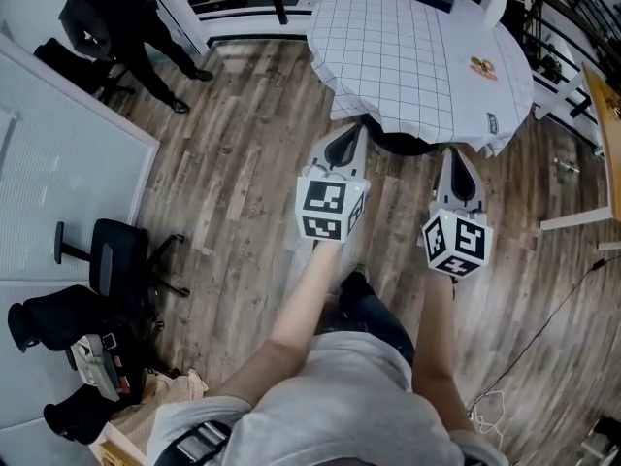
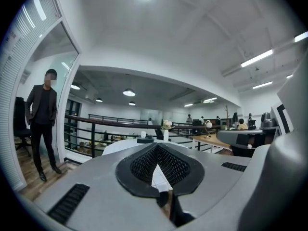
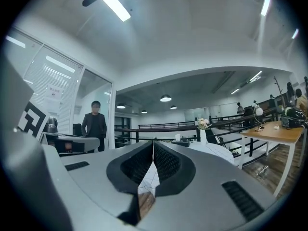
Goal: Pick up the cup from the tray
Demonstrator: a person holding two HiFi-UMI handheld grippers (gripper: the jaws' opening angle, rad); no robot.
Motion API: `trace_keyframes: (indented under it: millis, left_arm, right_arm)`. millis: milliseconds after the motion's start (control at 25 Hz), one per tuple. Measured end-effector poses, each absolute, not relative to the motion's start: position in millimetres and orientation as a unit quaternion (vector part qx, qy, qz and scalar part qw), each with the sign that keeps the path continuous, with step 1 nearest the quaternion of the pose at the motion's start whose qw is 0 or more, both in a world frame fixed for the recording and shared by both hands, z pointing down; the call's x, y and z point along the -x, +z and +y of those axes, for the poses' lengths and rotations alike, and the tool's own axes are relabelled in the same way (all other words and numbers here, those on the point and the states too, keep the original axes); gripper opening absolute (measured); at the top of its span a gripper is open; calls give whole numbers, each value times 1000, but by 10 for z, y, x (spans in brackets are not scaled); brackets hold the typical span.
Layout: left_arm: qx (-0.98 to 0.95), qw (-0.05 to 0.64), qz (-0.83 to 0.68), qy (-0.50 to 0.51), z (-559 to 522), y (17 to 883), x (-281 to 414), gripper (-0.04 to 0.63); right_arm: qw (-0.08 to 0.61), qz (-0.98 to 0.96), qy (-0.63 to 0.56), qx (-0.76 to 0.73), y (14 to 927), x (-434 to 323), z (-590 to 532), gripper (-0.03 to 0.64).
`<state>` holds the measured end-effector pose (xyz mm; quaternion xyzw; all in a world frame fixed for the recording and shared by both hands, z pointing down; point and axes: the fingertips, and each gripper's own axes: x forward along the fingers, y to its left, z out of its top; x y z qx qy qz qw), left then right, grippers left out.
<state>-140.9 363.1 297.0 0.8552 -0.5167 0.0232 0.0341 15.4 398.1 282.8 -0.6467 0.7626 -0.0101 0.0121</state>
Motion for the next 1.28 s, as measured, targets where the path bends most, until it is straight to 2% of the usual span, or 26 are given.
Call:
trace_keyframes:
  millis: [920,1280]
  left_arm:
    - [-875,45,-480,44,2032,3211,668,6]
    - [-872,46,-486,36,1017,3137,837,6]
  right_arm:
    - [9,727,-38,686,3124,-942,2550,9]
    - [4,732,-24,681,2995,-789,1523,9]
